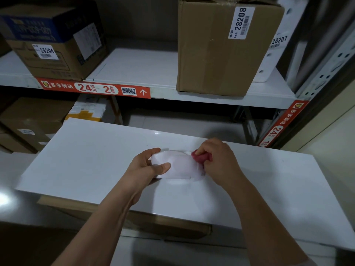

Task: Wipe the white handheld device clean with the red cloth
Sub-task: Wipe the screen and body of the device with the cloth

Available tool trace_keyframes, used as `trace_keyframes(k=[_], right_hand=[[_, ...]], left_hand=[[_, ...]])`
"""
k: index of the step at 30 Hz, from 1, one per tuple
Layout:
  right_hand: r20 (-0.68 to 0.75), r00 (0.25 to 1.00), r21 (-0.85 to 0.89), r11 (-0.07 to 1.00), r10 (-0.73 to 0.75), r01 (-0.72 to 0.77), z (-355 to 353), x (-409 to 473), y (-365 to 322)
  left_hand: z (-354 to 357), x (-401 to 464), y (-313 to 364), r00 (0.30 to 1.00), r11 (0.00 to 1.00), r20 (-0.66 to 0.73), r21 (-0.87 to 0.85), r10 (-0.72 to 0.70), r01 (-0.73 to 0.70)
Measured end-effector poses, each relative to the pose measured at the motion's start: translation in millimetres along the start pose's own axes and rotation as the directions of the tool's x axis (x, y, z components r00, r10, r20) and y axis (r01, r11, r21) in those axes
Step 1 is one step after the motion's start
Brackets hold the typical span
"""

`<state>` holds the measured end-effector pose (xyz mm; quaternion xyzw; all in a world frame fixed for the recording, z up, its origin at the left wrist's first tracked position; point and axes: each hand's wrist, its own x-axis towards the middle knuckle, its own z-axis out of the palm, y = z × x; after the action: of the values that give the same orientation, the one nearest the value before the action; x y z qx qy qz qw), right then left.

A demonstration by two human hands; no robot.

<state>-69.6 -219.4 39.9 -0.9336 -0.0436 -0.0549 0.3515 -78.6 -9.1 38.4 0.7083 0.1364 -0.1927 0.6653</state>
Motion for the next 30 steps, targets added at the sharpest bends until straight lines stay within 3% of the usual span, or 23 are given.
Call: trace_keyframes(k=[4, 9, 14, 20, 26, 30], right_hand=[[0.109, 0.993, -0.002, 0.999, -0.043, 0.043, -1.6, -3.4, -5.0], [0.023, 0.996, -0.029, 0.995, 0.091, -0.09, -1.1, -5.3, -2.9], [0.152, 0.987, -0.018, 0.999, -0.043, 0.047, -2.2, -7.7, -19.0], [0.112, 0.98, 0.015, 0.986, 0.166, -0.168, -7.5, -12.0, -5.9], [0.245, 0.969, 0.064, 0.997, 0.027, -0.044, -9.2, -13.4, -27.6], [0.173, 0.98, 0.022, 0.994, 0.102, -0.107, -9.8, -12.3, -14.6]], left_hand=[[0.0, -1.1, -0.1, 0.999, 0.998, -0.016, -0.055, -0.043, 0.042], [8.8, -1.7, 2.7, 0.997, 0.998, -0.065, -0.056, -0.046, 0.042], [12.6, -2.7, 2.7, 0.994, 0.997, -0.094, -0.058, -0.048, 0.043], [15.2, -3.1, 3.2, 0.992, 0.994, -0.101, -0.085, -0.074, 0.065], [16.3, -2.7, 5.0, 0.988, 0.989, -0.107, -0.106, -0.111, 0.1], [16.8, -3.0, 5.3, 0.985, 0.985, -0.11, -0.126, -0.131, 0.117]])
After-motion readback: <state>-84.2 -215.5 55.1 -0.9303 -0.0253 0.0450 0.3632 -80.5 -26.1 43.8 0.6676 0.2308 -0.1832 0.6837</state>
